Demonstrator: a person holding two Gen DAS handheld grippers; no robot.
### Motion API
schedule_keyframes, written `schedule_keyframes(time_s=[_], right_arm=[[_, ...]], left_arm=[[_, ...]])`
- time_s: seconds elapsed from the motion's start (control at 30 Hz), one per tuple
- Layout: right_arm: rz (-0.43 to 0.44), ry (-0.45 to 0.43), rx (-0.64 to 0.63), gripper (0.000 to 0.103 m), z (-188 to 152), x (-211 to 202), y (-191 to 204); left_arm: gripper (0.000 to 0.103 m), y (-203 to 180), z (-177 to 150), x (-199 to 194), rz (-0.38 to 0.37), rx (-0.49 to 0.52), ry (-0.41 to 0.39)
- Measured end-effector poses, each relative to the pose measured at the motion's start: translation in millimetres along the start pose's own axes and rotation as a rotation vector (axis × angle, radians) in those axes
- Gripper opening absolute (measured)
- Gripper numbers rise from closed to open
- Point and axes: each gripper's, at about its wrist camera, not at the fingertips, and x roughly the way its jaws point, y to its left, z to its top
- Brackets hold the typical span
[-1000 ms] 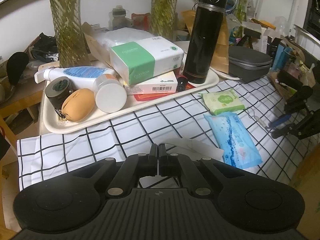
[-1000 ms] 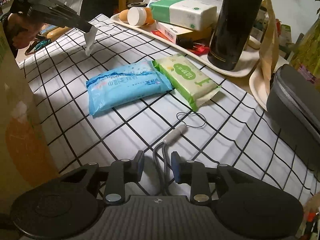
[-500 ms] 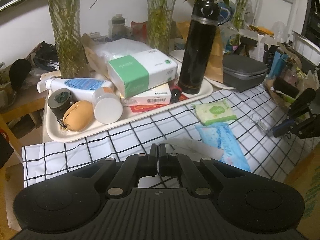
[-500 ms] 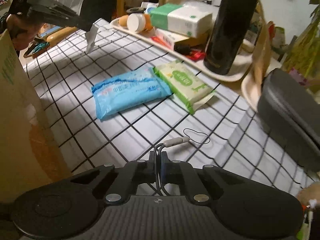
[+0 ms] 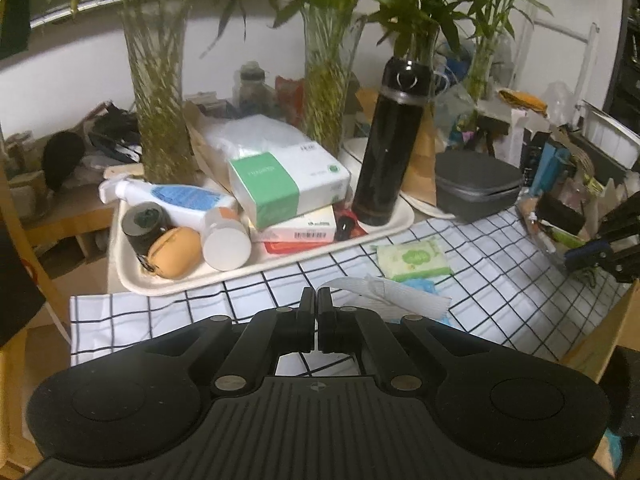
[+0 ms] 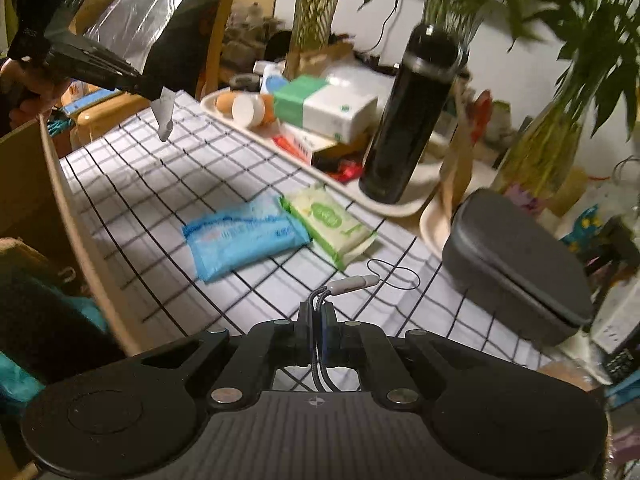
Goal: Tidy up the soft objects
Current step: 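Carry the grey cable into the box and open both tools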
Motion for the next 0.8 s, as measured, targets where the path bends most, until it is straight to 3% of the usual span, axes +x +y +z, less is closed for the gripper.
schedule_keyframes(time_s=[0.1,0.53,0.8], right_arm=[[-0.049,-0.014,0.007,0.006,7,-12,7],[-0.098,-0.144,0.01,0.006,20,-77,36],[-0.044,-0.221,0.068,0.006,9,-111,55]], left_arm=[[0.001,-6,2,-9,0.004,-0.005,-0.009],[0.001,-55,15,-71,-0.017,0.065,-0.066],[0.001,-87,5,-102,-0.023,0.12,-0.062]])
